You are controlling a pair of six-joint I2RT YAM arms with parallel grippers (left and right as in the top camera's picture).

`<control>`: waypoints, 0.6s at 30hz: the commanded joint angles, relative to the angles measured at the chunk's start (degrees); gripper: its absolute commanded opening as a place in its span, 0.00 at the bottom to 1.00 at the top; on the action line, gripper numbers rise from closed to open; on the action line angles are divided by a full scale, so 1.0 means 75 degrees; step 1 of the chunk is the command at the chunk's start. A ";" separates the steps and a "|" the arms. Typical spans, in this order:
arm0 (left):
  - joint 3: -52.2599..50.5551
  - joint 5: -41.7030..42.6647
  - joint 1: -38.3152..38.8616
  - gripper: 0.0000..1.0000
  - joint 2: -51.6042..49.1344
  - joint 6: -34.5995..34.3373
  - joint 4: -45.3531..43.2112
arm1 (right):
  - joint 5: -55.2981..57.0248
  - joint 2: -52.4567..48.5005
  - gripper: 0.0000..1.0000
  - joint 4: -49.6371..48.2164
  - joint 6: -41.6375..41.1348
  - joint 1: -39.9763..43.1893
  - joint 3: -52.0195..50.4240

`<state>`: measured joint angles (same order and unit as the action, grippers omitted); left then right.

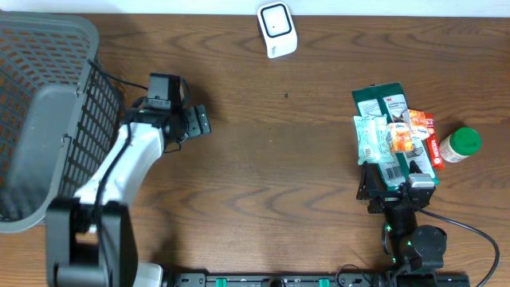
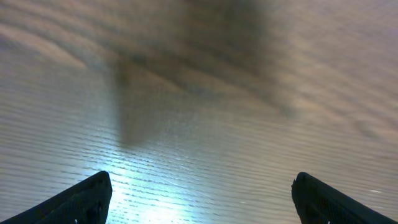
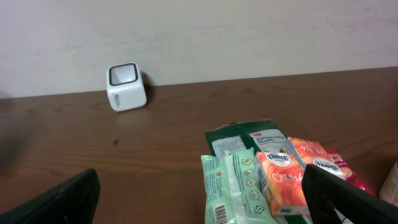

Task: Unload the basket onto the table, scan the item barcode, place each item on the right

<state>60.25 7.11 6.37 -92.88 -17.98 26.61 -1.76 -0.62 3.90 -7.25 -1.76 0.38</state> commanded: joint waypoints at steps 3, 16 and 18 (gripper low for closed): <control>-0.0047 -0.0073 -0.0026 0.93 0.2171 0.0047 -0.0003 | -0.0032 0.0041 0.99 0.0029 -0.0117 -0.0064 -0.0012; -0.0047 -0.0073 -0.0026 0.94 0.7743 0.0047 -0.0006 | -0.0032 0.0041 0.99 0.0029 -0.0117 -0.0064 -0.0012; -0.0047 -0.0125 -0.0026 0.93 0.8346 0.0067 0.0189 | -0.0029 0.0041 0.99 0.0029 -0.0117 -0.0064 -0.0012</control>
<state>60.14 7.09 6.37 -35.51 -17.98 26.59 -1.76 -0.62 3.90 -7.27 -1.76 0.38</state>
